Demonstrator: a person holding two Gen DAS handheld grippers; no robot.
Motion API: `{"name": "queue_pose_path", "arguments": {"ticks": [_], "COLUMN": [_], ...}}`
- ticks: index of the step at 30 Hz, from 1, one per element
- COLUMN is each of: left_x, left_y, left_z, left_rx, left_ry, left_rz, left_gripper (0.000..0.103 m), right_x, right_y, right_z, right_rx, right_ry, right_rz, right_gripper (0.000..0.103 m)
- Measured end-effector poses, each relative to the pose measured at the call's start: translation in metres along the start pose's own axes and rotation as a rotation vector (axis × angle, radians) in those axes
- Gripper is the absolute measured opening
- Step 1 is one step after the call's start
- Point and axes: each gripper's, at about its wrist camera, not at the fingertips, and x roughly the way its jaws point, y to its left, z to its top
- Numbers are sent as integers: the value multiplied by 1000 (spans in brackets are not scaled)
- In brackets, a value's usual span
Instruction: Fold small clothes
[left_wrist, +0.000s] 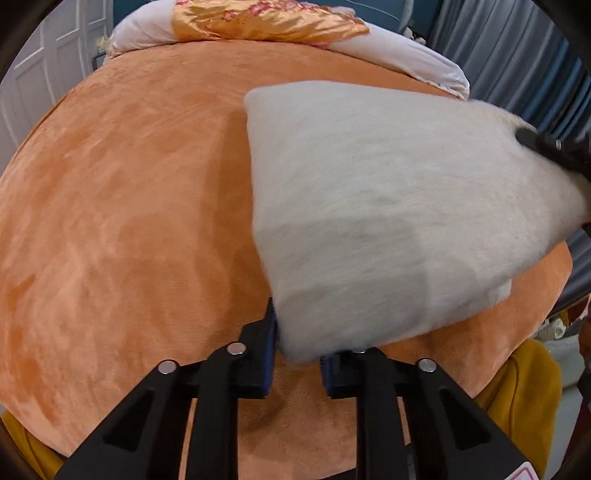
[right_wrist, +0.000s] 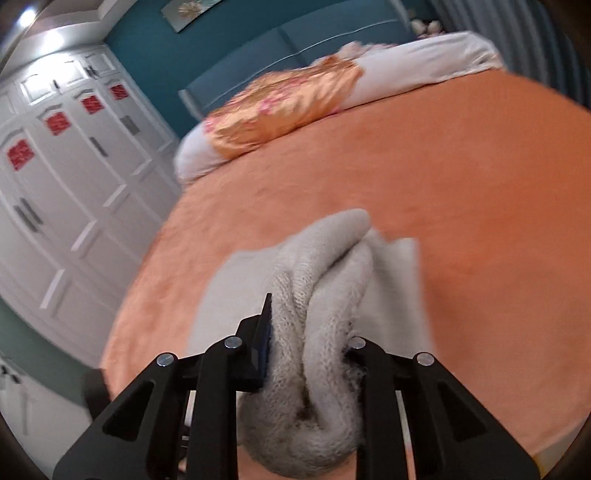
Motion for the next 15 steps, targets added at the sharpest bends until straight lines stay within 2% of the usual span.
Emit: {"name": "queue_pose_path", "arguments": {"ticks": [2,3,4,6,9,13,15], "left_x": [11,13,14,12,-5,-49,-65], "left_y": [-3,-4,-6,-9,-10,-8,-7], "left_z": [-3,-4,-5,-4,-5,-4,2], "left_rx": [-8,-10,-7,2,4,-6,-18], "left_ry": [29,29,24,23,22,-42,-79], "left_rz": [13,19,30,44,29,-10,-19], "left_gripper": [16,16,16,16,17,18,18], "right_x": [23,44,54,53,46,29,22], "right_y": [-26,-42,-50,-50,-41,-30,-24], "right_z": [-15,-30,-41,-49,-42,-38,-31], "right_rx": [47,78,90,82,75,61,62], "right_ry": [82,159,188,155,153,115,88], "right_rz": [-51,-82,-88,-78,-92,-88,-89], "right_gripper": [20,20,20,22,25,35,37]}}
